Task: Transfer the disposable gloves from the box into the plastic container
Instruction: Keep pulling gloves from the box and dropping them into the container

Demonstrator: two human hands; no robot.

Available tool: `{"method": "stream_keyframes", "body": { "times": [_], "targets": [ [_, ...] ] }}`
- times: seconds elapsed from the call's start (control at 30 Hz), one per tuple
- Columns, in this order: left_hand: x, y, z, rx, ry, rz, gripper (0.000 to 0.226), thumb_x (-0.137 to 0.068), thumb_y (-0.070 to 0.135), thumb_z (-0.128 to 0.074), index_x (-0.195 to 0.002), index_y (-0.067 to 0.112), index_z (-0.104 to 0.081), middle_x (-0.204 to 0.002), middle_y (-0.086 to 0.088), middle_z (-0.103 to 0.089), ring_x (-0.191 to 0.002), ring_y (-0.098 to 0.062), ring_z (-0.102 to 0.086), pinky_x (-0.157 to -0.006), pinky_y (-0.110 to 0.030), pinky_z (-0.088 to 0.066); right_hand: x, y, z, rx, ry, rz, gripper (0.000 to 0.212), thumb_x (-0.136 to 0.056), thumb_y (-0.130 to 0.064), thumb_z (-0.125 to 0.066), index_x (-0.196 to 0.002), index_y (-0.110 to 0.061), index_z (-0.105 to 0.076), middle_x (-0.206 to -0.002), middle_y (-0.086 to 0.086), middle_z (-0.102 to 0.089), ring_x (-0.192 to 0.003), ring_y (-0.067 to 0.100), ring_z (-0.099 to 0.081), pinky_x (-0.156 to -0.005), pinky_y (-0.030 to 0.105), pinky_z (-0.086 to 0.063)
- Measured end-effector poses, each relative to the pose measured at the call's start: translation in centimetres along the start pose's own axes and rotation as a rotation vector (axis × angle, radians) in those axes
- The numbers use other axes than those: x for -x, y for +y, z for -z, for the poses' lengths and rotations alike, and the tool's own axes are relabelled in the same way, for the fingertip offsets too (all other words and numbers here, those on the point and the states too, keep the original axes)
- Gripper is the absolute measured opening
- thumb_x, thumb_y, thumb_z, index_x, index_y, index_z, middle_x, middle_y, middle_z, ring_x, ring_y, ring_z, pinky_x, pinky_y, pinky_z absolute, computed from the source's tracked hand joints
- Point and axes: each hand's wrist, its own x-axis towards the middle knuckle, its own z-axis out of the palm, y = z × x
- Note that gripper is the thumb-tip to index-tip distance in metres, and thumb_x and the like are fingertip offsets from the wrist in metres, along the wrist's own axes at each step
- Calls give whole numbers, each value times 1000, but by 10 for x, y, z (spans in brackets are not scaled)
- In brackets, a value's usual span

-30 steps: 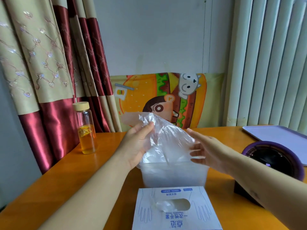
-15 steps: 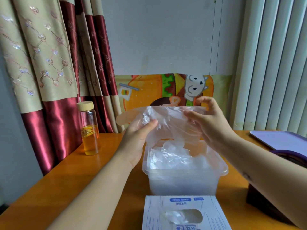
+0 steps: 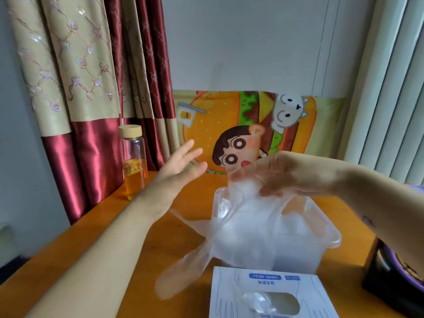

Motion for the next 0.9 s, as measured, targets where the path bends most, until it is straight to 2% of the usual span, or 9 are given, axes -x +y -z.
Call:
{"method": "stream_keyframes", "body": {
  "times": [0.1, 0.17, 0.27, 0.37, 0.47, 0.63, 0.73, 0.83, 0.9],
  "targets": [
    [-7, 13, -15, -94, -362, 125, 111, -53, 63, -81, -146, 32, -29, -137, 11, -55, -123, 5, -49, -96, -17, -38, -11, -9, -6, 48, -67, 59, 53, -79, -6, -61, -129, -22, -58, -133, -12, -57, -126, 35, -47, -105, 60, -34],
    [-11, 16, -20, -92, -426, 138, 80, -71, 38, -79, -140, 16, -45, -134, 3, -59, -125, -6, -52, -104, -23, -39, -12, -13, -2, 6, -65, 75, 53, -78, -3, -60, -129, -18, -57, -132, -7, -58, -126, 24, -51, -107, 56, -34],
    [-15, 18, -14, -40, -343, 171, 36, -76, 17, -67, -112, 10, -64, -108, 2, -71, -106, -10, -64, -94, -20, -46, -2, -10, 10, 6, -66, 84, 51, -81, 1, -60, -127, -21, -58, -131, -10, -59, -126, 15, -51, -108, 57, -32],
    [-24, 18, -6, -92, -311, 228, 27, -78, 20, -65, -101, 7, -64, -93, 2, -70, -83, -10, -67, -89, -25, -51, 8, 6, 22, 114, 22, -16, 51, -83, -6, -67, -124, -35, -58, -128, -25, -57, -121, 18, -55, -101, 49, -43],
    [-45, 17, -10, -404, -171, 293, 18, -90, 21, -64, -106, 13, -65, -101, 2, -68, -75, -7, -66, -86, -28, -54, 12, 30, 24, 225, 171, -171, 54, -82, -14, -70, -125, -42, -55, -129, -29, -53, -106, 28, -63, -68, 20, -53],
    [-69, 18, -43, -1063, 282, -194, 18, -92, 23, -57, -110, 26, -61, -114, 7, -53, -94, -15, -57, -81, -34, -50, 8, 78, 12, 333, 384, -334, 55, -80, -17, -72, -130, -35, -55, -112, -7, -69, -53, 2, -59, -57, 13, -48],
    [-60, 14, -80, -1086, -145, -260, 28, -91, 32, -58, -118, 30, -61, -123, 7, -55, -99, -12, -55, -86, -32, -49, 6, 99, 2, 349, 387, -433, 53, -82, -17, -72, -131, -27, -54, -101, -1, -71, -45, -3, -54, -52, 10, -44],
    [-52, -6, -106, -1377, -636, 138, 53, -93, 48, -51, -140, 24, -46, -144, 0, -46, -127, -20, -46, -103, -37, -41, 7, 109, -4, 417, 344, -482, 60, -82, -15, -72, -138, -17, -48, -97, -2, -65, -44, -2, -55, -51, 10, -43],
    [-53, -18, -112, -1488, -744, 300, 56, -96, 51, -44, -141, 18, -44, -144, -3, -46, -129, -24, -44, -105, -38, -38, 6, 110, -6, 507, 299, -493, 62, -83, -13, -71, -139, -17, -46, -118, 1, -60, -50, 0, -55, -52, 12, -46]
  ]
}}
